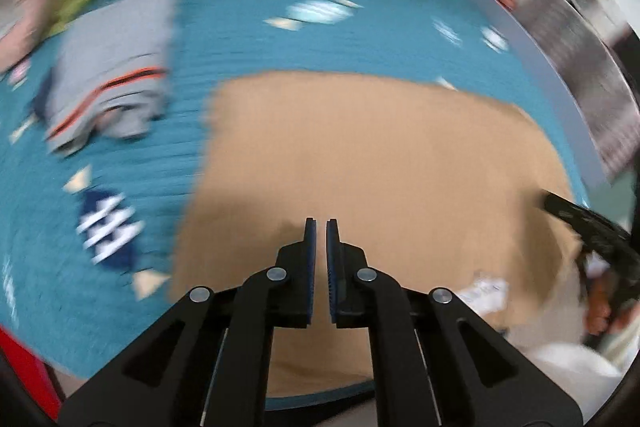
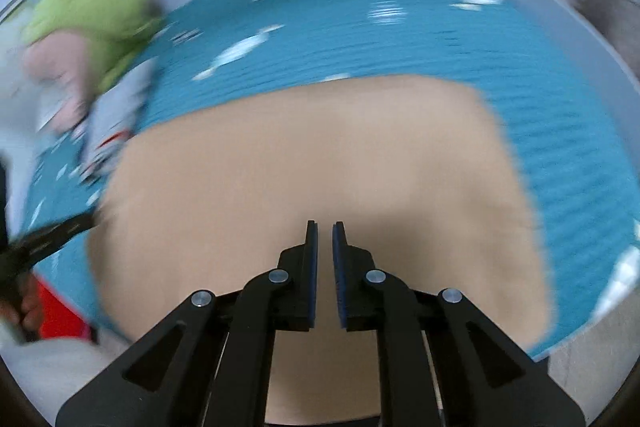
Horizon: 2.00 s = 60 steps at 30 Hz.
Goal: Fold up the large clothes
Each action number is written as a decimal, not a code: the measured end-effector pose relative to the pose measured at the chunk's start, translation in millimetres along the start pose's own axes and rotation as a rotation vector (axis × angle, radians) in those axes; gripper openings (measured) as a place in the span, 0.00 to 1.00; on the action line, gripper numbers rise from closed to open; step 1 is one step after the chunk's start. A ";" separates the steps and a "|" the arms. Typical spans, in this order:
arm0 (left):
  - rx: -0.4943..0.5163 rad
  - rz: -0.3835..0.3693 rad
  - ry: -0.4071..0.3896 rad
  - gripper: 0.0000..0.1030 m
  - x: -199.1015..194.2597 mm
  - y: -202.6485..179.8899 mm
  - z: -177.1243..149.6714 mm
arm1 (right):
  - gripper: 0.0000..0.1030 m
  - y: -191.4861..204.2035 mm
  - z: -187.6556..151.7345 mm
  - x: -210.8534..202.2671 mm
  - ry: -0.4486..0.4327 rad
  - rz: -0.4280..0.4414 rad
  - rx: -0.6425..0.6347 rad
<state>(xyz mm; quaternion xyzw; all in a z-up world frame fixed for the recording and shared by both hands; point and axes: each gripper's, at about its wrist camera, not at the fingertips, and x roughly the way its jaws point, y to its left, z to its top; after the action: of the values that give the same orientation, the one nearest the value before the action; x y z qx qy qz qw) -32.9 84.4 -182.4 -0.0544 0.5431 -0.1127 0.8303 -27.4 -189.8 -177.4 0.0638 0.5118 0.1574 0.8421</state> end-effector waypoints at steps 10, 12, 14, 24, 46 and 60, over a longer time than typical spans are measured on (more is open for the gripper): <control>0.016 0.001 0.205 0.05 36.8 15.5 -37.1 | 0.06 -32.0 -41.3 11.6 0.193 -0.119 -0.034; -0.008 0.017 0.207 0.05 31.3 26.7 -41.7 | 0.06 -48.8 -48.0 1.1 0.199 -0.138 0.019; -0.029 0.046 0.209 0.05 25.6 37.7 -43.1 | 0.06 -62.1 -50.4 -9.5 0.196 -0.171 0.055; -0.036 0.136 0.180 0.09 -7.2 57.0 -41.9 | 0.38 -123.9 -50.7 -66.7 0.121 -0.262 0.249; -0.062 0.167 0.091 0.47 -11.7 57.1 -15.4 | 0.67 -200.1 -65.6 -1.2 0.031 0.407 0.837; -0.063 0.151 0.039 0.47 -14.4 39.3 2.7 | 0.36 -187.0 9.8 26.0 0.002 0.325 0.689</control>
<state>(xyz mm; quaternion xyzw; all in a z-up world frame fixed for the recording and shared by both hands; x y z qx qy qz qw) -30.9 125.9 -176.8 -0.0371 0.5650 -0.0338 0.8236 29.8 -357.0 -244.8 0.4233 0.5187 0.1080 0.7349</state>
